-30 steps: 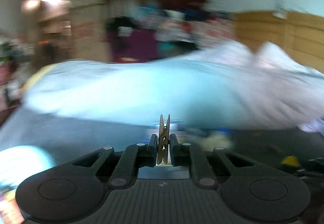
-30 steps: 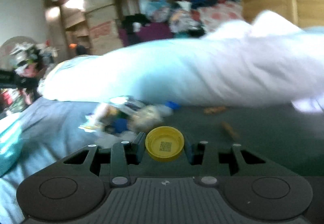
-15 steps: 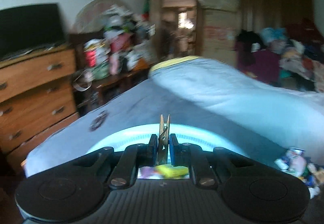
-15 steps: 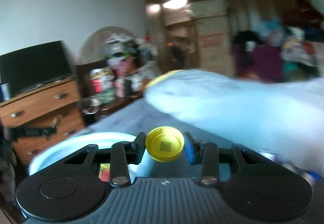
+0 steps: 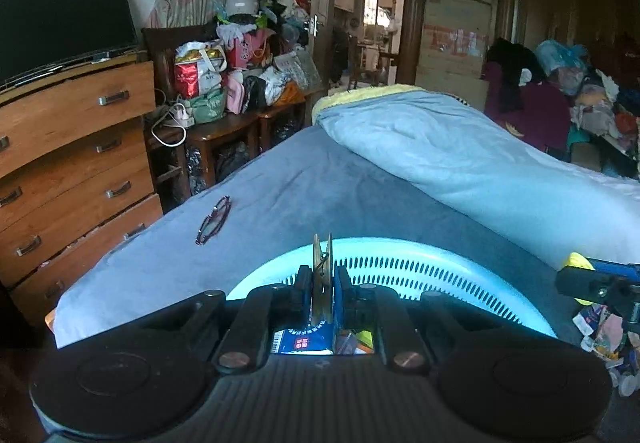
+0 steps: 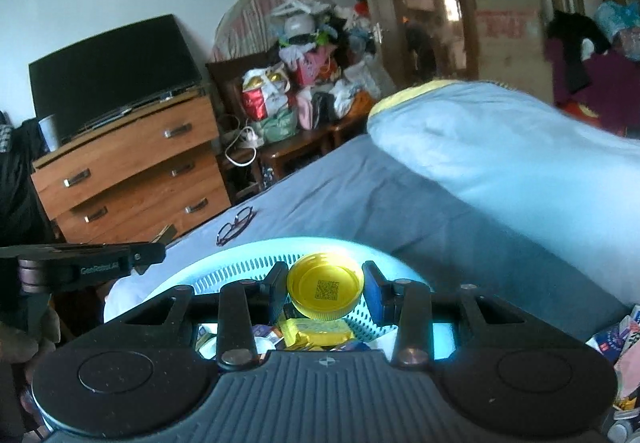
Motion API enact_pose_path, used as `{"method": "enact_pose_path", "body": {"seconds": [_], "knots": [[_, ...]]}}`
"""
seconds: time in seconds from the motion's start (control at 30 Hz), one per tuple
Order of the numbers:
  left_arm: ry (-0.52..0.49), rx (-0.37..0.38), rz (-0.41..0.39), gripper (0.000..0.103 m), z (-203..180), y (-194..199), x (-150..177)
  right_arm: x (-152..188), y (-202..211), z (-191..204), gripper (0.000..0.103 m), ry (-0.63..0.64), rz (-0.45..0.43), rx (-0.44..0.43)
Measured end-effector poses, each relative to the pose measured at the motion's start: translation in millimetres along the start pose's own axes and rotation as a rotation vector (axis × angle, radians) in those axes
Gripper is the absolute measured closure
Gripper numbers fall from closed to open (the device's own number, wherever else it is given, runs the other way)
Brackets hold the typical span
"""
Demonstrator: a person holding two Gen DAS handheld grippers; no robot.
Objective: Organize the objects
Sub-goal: 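Carry the yellow cap and clothespin to the basket and release both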
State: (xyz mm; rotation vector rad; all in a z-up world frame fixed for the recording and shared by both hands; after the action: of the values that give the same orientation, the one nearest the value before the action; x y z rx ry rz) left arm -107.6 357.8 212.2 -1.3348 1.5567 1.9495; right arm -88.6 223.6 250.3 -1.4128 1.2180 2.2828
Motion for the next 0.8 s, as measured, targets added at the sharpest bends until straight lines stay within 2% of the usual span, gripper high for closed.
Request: {"method": "enact_pose_path", "body": {"seconds": [0.33,0.43,0.47,0.5,0.53,0.57,0.6,0.67,0.8], "knots": [[-0.007,0.003,0.04,0.09,-6.1,-31.4,19.4,0.7,-22.5,11.0,0.063,0.002,0.01,-0.004],[-0.012,-0.002,0.057,0.086,-10.5,-40.4,24.6,0.2,-24.4,12.3,0.062,-0.001,0.009,-0.008],[-0.012,-0.007,0.057,0.081,-12.0,-42.2,25.9,0.4,-24.1,11.8,0.062,-0.002,0.008,-0.009],[-0.013,-0.013,0.057,0.067,-13.5,-43.5,26.6,0.6,-24.0,11.2,0.062,-0.002,0.006,-0.011],[-0.016,-0.019,0.056,0.057,-15.0,-44.2,27.1,0.8,-23.1,10.4,0.062,-0.002,0.0,-0.01],[-0.019,-0.023,0.048,0.036,-15.2,-45.5,26.6,0.7,-22.4,9.8,0.052,-0.001,-0.006,-0.007],[-0.023,-0.035,0.032,0.022,-16.2,-43.9,25.7,-0.2,-21.5,9.3,0.034,-0.001,-0.016,-0.001],[-0.034,-0.062,-0.006,0.018,-18.4,-38.2,23.3,-1.4,-14.5,7.4,0.024,-0.003,-0.06,0.017],[-0.039,-0.047,-0.025,0.017,-28.0,-29.0,16.1,-2.6,7.0,-3.5,0.024,-0.033,-0.122,0.006]]}}
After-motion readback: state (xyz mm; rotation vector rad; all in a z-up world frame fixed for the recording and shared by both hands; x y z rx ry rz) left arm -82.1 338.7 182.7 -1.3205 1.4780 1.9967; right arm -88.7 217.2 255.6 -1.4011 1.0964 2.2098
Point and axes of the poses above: each gripper's, at about its wrist camera, not at the fingertips, and y roughly against the way its jaws point, z to its left, x to its underside, the point moved 5 cm from there along -y, roughly the way its jaws point, and after that the axes turned 4 degrees about z, right-handed, at the moved point
